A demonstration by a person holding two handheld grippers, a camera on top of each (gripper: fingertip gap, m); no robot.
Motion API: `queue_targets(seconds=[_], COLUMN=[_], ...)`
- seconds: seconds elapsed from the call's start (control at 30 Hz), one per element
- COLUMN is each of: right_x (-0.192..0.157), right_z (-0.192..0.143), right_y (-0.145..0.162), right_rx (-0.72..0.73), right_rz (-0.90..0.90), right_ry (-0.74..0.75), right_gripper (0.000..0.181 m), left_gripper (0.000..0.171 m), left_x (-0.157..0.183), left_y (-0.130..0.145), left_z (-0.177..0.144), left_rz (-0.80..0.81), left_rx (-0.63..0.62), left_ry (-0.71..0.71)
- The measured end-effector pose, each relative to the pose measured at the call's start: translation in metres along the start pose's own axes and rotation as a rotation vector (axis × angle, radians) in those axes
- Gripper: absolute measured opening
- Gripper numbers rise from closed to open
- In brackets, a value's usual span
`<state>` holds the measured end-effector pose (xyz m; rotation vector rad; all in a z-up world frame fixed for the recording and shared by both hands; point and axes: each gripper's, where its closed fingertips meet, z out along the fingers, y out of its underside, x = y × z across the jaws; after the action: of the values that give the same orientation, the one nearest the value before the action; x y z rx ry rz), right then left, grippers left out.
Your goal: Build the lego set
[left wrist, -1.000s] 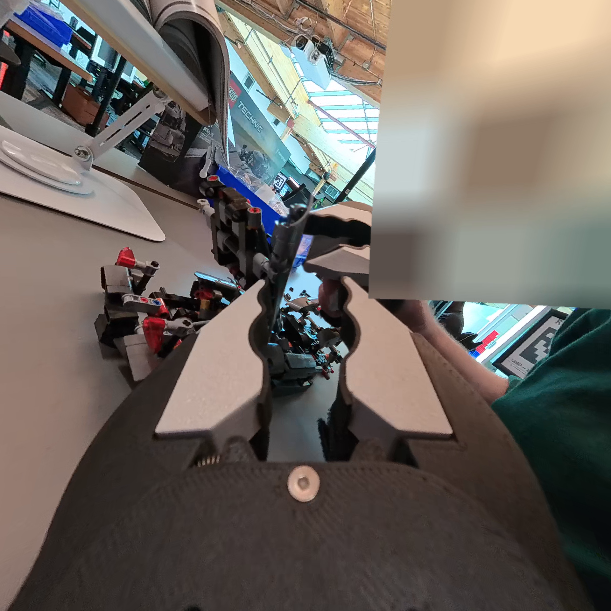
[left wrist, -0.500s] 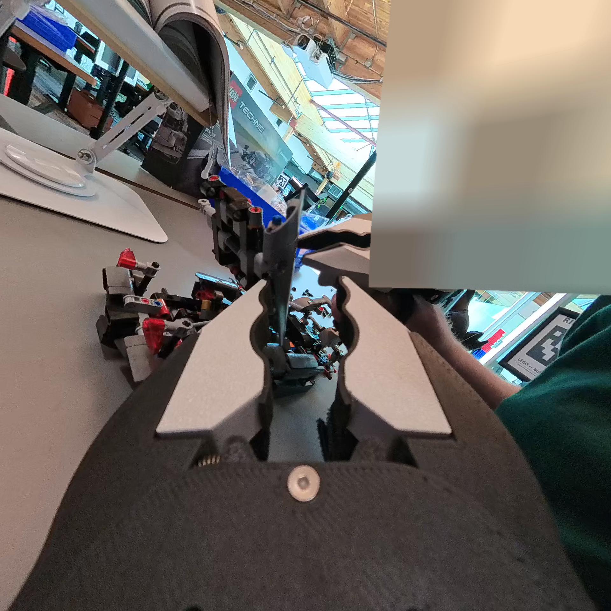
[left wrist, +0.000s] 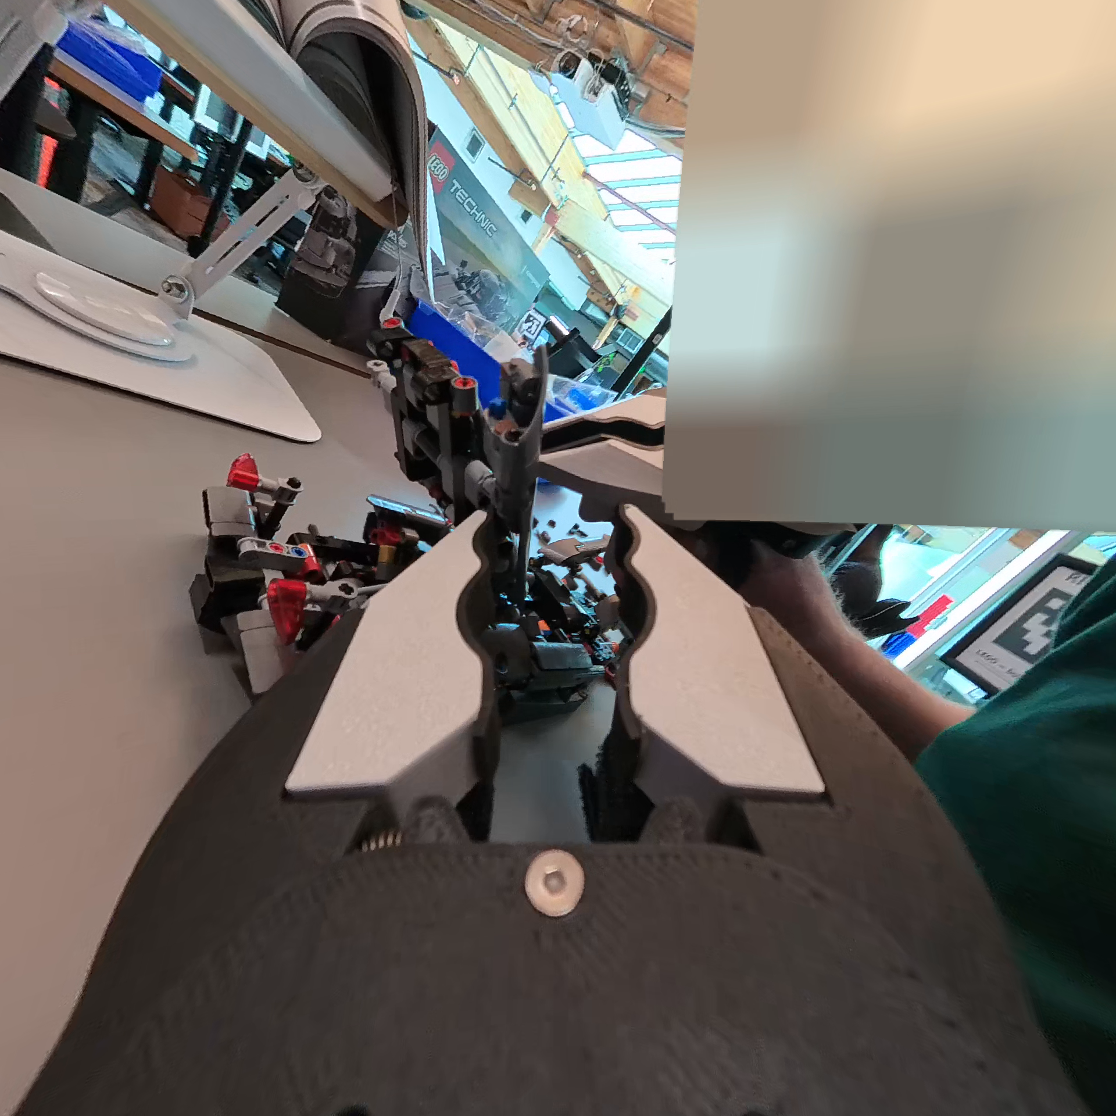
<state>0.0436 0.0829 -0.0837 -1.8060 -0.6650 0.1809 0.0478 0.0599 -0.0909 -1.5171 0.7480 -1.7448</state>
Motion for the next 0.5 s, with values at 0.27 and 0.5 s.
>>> queue_targets(seconds=[0.27, 0.5], right_x=[0.001, 0.002], right_z=[0.000, 0.002], right_y=[0.001, 0.003], right_rx=[0.000, 0.002], right_rz=[-0.023, -0.023], right_ry=[0.018, 0.016], right_gripper=[0.000, 0.000], left_gripper=[0.027, 0.010], left_x=[-0.005, -0.015], left_y=[0.000, 0.000], left_z=[0.002, 0.003], left_rz=[0.029, -0.008], left_rx=[-0.012, -0.030], left_ry=[-0.039, -0.079])
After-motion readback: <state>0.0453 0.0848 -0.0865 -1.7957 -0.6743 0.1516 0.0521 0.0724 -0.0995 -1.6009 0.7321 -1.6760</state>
